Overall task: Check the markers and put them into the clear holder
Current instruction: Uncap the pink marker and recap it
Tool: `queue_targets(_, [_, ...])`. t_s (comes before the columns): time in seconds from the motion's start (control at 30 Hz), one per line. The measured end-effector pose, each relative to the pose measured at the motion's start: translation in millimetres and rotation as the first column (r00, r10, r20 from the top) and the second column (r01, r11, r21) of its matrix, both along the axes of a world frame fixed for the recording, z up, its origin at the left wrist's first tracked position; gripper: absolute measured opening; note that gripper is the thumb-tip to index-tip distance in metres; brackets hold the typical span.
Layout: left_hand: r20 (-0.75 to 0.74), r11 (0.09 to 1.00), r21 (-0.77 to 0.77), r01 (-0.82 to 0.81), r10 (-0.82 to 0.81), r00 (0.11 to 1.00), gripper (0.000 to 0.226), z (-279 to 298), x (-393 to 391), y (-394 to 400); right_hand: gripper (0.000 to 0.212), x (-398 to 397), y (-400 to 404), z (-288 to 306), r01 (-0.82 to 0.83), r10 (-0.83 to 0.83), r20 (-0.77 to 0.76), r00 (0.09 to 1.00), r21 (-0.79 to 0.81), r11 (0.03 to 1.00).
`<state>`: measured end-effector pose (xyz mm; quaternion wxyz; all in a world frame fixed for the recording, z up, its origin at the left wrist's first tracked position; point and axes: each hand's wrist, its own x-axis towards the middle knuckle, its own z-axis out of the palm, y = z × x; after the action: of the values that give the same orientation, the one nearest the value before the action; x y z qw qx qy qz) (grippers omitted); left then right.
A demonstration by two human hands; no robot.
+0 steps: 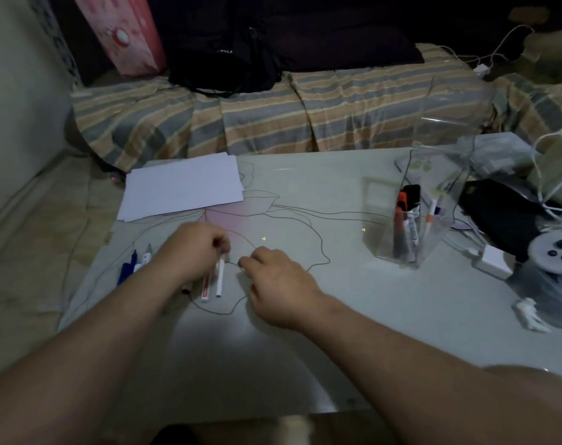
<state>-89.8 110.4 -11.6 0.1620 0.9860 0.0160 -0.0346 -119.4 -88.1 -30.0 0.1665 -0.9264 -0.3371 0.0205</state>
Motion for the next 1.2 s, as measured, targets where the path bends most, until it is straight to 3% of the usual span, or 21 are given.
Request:
queue_targets(0.07, [0.024,0.998,0.040,-0.041,0.040,0.999,0.030,-3.1,-1.3,17.5,0.039,-5.6,15.1,-9.0,-0.071,0.070,-0.015,0.997,-0.013,0.997])
queue_targets(0.2, [-0.103,0.990,0.138,-0.013,0.028,0.994,0.015,-10.8,-3.2,28.8,0.044,-10.1,35.1,-31.0,-0.125,0.124,-0.023,0.992,-0.072,0.990])
queue_targets(0.37, [-0.147,0.970,0.241,0.040,-0.004,0.989,0.035,-15.9,-3.3,20.1,0.054,-8.7,29.5,-42.0,-0.121,0.129,0.021,0.991,-0.227,0.966])
queue_targets(0.53, [-0.142,0.944,0.328,0.039,0.008,0.990,0.034,-16.3,-0.6,11.1,0.033,-9.3,21.7,-34.5,-0.052,0.072,0.094,0.993,-0.204,0.978])
queue_targets(0.67, [-0.138,0.929,0.369,0.039,0.013,0.990,0.033,-22.6,0.0,5.0,0.029,-3.0,3.2,-25.5,0.048,-0.039,0.046,0.998,-0.220,0.974])
queue_targets(0.87, [-0.144,0.951,0.304,0.061,-0.017,0.989,0.026,-29.0,1.7,-11.2,0.025,-0.3,-41.5,-12.6,0.145,-0.159,-0.057,0.986,-0.197,0.970])
queue_targets(1.03, [-0.124,0.959,0.284,0.028,0.008,0.992,0.040,-32.8,2.6,-16.5,0.030,-3.3,-72.0,-12.0,0.201,-0.238,-0.140,0.961,-0.240,0.950])
queue_targets(1.1, [-0.143,0.948,0.320,0.003,0.045,0.989,0.035,-28.5,4.2,-17.8,0.034,-2.6,-82.7,-11.3,0.209,-0.258,-0.159,0.953,-0.272,0.939])
queue_targets(1.2, [-0.174,0.974,0.224,0.022,0.018,0.985,0.019,-23.7,0.4,-28.5,0.039,-2.6,-91.3,-13.1,0.204,-0.275,-0.209,0.938,-0.307,0.929])
